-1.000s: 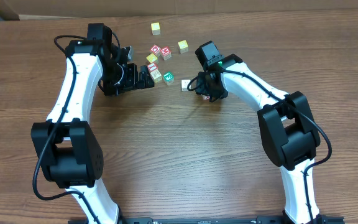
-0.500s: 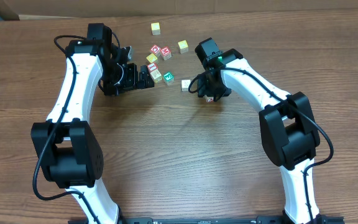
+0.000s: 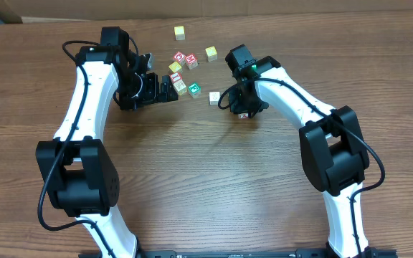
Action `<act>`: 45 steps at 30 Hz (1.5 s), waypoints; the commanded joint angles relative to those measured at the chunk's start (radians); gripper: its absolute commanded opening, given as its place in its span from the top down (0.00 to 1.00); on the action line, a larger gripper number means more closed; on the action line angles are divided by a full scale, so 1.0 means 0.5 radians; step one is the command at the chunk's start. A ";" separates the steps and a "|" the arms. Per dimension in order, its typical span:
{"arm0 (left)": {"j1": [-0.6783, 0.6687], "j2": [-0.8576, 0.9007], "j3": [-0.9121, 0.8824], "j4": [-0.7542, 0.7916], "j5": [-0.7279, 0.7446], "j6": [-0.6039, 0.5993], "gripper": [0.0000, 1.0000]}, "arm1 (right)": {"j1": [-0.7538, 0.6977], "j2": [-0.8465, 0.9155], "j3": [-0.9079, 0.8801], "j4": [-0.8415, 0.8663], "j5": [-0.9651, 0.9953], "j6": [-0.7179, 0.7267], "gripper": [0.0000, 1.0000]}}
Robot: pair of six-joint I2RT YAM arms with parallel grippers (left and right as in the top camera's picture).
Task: Flip 5 blocks
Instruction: 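Lower the right gripper onto the blue-letter L block and grasp it, then lift the L block with the right gripper, rotate it, set it down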
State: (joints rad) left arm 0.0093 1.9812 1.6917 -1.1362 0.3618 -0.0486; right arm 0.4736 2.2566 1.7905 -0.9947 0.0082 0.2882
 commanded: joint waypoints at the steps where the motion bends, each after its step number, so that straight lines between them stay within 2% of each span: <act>1: 0.016 0.017 0.048 0.000 -0.014 0.024 0.00 | 0.006 -0.002 0.003 -0.021 0.020 -0.003 0.67; 5: 0.016 0.017 0.048 0.001 -0.013 0.024 0.00 | 0.006 -0.002 0.034 -0.054 0.019 -0.002 0.74; 12: 0.016 0.017 0.048 0.001 -0.013 0.024 0.00 | 0.007 -0.039 0.262 -0.370 0.017 0.020 0.78; 18: 0.016 0.017 0.048 0.001 -0.014 0.024 0.00 | 0.025 -0.142 0.425 -0.618 -0.190 0.060 0.79; 28: 0.016 0.017 0.048 0.001 -0.014 0.024 0.00 | 0.185 -0.231 0.425 -0.863 -0.349 0.311 0.79; 31: 0.016 0.017 0.048 0.001 -0.014 0.024 0.00 | 0.275 -0.231 0.425 -0.880 -0.349 0.326 0.79; 38: 0.016 0.017 0.048 0.001 -0.014 0.024 0.00 | 0.479 -0.230 0.378 -0.845 -0.182 0.589 0.80; 45: 0.016 0.017 0.048 0.001 -0.014 0.024 0.01 | 0.615 -0.230 0.182 -0.572 -0.069 0.633 0.82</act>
State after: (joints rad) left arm 0.0093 1.9812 1.6917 -1.1362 0.3618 -0.0486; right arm 0.7643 2.1792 1.9217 -1.3075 -0.0803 0.5701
